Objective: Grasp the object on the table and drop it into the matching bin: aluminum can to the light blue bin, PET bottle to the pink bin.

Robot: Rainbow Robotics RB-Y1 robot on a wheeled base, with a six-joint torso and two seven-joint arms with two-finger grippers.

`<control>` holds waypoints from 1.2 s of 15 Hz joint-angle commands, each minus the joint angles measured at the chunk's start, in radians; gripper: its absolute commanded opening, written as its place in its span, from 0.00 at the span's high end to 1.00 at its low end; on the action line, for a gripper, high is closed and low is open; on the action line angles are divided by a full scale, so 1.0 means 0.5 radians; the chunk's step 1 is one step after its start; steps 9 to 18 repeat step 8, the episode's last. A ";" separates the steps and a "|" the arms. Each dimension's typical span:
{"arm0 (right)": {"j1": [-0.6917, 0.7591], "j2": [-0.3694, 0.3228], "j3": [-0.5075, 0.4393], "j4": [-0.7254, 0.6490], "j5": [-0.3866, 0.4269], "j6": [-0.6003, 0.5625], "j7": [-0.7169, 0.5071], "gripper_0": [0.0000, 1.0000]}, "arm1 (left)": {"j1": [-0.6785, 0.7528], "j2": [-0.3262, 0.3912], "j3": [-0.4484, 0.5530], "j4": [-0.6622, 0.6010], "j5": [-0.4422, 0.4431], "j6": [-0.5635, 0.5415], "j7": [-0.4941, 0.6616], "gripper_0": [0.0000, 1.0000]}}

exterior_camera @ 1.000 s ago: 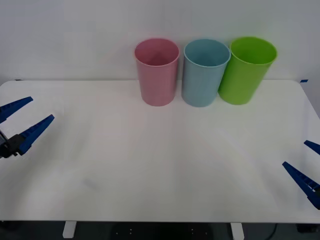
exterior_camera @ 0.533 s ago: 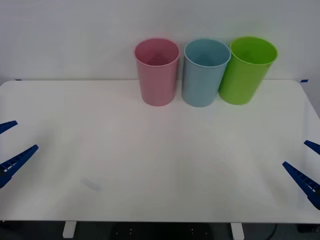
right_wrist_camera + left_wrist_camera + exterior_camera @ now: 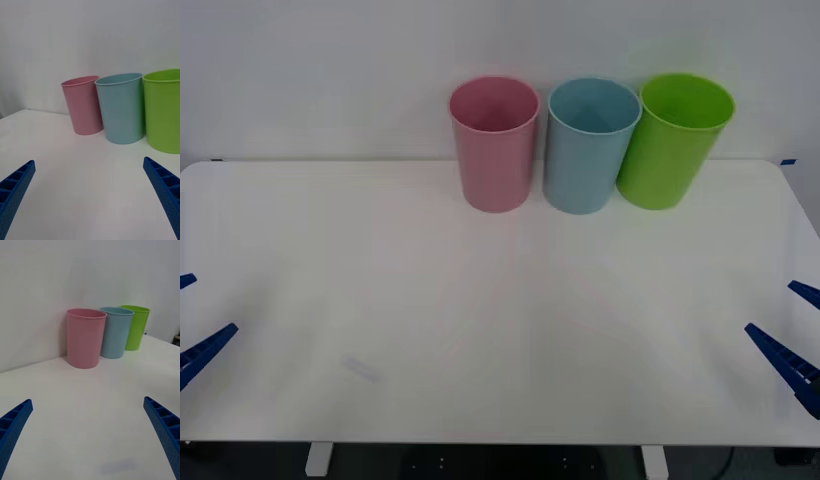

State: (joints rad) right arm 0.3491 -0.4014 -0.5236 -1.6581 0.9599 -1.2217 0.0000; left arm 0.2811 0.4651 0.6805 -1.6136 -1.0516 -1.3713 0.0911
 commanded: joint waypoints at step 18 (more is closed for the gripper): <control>0.000 0.000 0.000 0.000 0.000 0.000 0.000 0.00 | 0.119 0.002 -0.045 0.003 0.075 0.024 -0.010 0.00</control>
